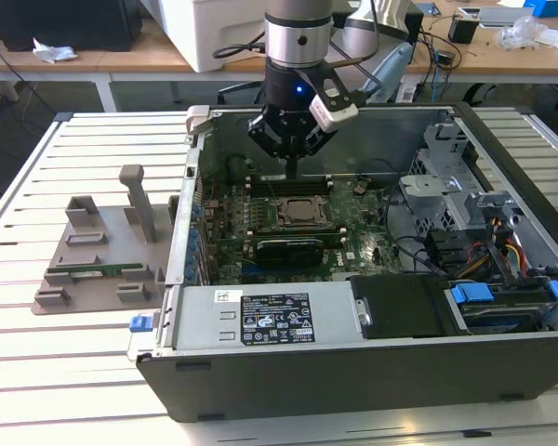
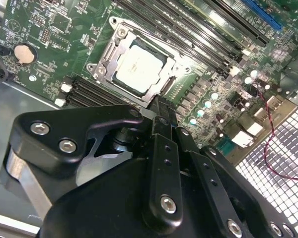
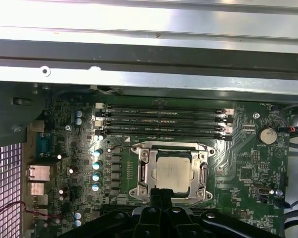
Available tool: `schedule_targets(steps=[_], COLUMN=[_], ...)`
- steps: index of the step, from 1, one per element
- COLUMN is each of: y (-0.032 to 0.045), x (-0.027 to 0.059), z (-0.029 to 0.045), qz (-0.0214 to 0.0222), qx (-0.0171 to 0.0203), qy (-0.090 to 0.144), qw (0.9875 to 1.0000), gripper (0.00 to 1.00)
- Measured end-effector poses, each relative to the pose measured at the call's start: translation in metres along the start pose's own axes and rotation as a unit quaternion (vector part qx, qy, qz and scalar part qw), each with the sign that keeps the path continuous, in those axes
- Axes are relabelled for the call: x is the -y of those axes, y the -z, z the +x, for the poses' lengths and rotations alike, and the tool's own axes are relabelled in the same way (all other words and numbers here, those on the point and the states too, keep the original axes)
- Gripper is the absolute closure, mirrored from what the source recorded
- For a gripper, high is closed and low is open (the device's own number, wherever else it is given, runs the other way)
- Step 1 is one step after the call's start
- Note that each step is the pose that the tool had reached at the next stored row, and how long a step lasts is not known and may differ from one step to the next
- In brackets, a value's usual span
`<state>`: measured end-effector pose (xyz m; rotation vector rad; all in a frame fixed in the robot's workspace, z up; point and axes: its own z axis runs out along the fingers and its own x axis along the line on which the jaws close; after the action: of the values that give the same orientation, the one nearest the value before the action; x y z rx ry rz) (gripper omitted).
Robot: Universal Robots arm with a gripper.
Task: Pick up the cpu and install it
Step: 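Install the first cpu locking lever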
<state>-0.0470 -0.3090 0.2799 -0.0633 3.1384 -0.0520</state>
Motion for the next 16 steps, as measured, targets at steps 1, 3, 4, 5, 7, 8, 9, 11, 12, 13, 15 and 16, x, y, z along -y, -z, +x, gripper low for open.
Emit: schedule_targets(steps=[1, 3, 4, 5, 7, 8, 9, 11, 12, 13, 15, 16], y=[-0.0001, -0.0001, -0.0002, -0.0004, -0.0006, -0.0007, -0.0008, -0.0011, -0.0012, -0.0016, -0.0023, -0.0025], x=[0.0, -0.0005, -0.001, -0.0014, -0.0027, -0.0034, -0.0041, -0.0064, -0.0075, -0.0091, -0.0126, -0.0139], z=[0.0011, 0.0037, 0.0059, 0.0071, 0.0105, 0.0126, 0.0143, 0.0195, 0.0219, 0.0248, 0.0308, 0.0327], qz=[0.0, 0.0001, 0.0001, 0.0, 0.0, 0.0, 0.0, 0.0, 0.0001, 0.0, 0.0, 0.0], qx=[0.0, -0.0001, -0.0001, 0.0, 0.0, 0.0, 0.0, 0.0, 0.0, 0.0, 0.0, 0.0], qy=[0.0, 0.0, 0.0, 0.0, 0.0, 0.0, 0.0, 0.0, 0.0, 0.0, 0.0, 0.0], qw=[1.0, 1.0, 1.0, 1.0, 1.0, 1.0, 1.0, 1.0, 1.0, 1.0, 1.0, 1.0], gripper=[0.89, 0.89, 0.89, 0.89, 0.89, 0.89, 0.89, 0.89, 0.89, 0.89, 0.89, 0.89])
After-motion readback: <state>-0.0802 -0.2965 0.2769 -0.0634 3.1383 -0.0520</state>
